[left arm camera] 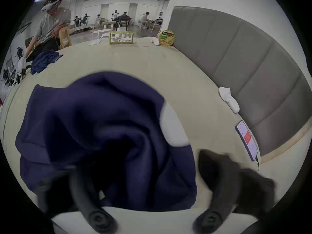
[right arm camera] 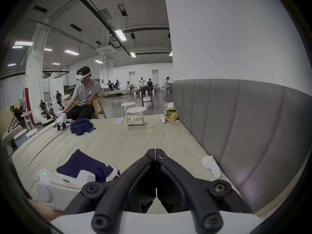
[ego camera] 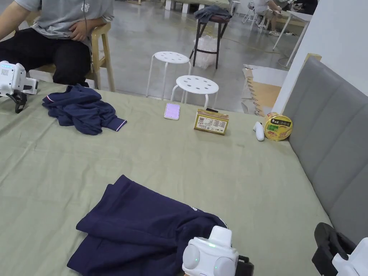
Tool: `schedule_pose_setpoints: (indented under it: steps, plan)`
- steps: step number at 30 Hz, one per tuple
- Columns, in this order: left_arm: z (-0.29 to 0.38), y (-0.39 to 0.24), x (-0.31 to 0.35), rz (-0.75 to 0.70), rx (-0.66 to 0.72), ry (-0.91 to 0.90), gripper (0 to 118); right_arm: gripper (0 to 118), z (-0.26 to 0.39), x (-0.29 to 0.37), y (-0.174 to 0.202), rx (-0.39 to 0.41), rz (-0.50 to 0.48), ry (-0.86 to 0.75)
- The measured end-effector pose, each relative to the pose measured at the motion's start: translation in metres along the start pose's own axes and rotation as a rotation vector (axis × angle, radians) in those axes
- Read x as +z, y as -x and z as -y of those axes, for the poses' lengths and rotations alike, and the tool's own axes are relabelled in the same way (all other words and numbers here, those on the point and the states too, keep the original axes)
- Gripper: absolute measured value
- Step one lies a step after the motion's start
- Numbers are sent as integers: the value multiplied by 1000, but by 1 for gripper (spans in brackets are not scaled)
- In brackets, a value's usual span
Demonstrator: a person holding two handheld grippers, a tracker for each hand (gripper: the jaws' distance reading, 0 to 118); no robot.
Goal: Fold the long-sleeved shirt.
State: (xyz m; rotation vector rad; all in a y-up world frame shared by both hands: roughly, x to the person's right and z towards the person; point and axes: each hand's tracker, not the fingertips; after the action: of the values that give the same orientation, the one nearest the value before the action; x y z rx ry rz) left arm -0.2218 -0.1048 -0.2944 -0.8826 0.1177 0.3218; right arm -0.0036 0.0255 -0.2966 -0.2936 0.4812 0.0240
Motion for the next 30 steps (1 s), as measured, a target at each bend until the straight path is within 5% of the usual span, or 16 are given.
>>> schedule_pose_setpoints:
  steps: [1,11,14,15,17,18,20,22,23,30]
  plan:
    - [0,1,5,1,-6,4,111,0,0,0,1,-3,-2,1]
    - [-8,82,159,-115,122,-281,104,0,8,-2,33,-11,-59,-15]
    - [-3,125,191,-154,152,-371,75,0,13,-4,45,-20,-81,-11]
    - [-2,136,196,-205,152,-388,48,0,15,-4,49,-20,-85,-7]
    - [0,164,200,-296,198,-371,19,0,25,-3,57,-14,-104,7]
    - [1,176,200,-323,222,-357,14,4,31,-3,60,-16,-103,23]
    - [6,200,202,-337,260,-352,5,36,49,-1,63,-28,-106,67]
    - [12,210,205,-326,260,-355,4,103,66,-4,63,-28,-95,147]
    - [15,214,206,-329,263,-359,4,118,76,-6,63,-31,-65,196]
    - [27,220,191,-328,261,-310,4,118,145,-39,49,-148,-88,438]
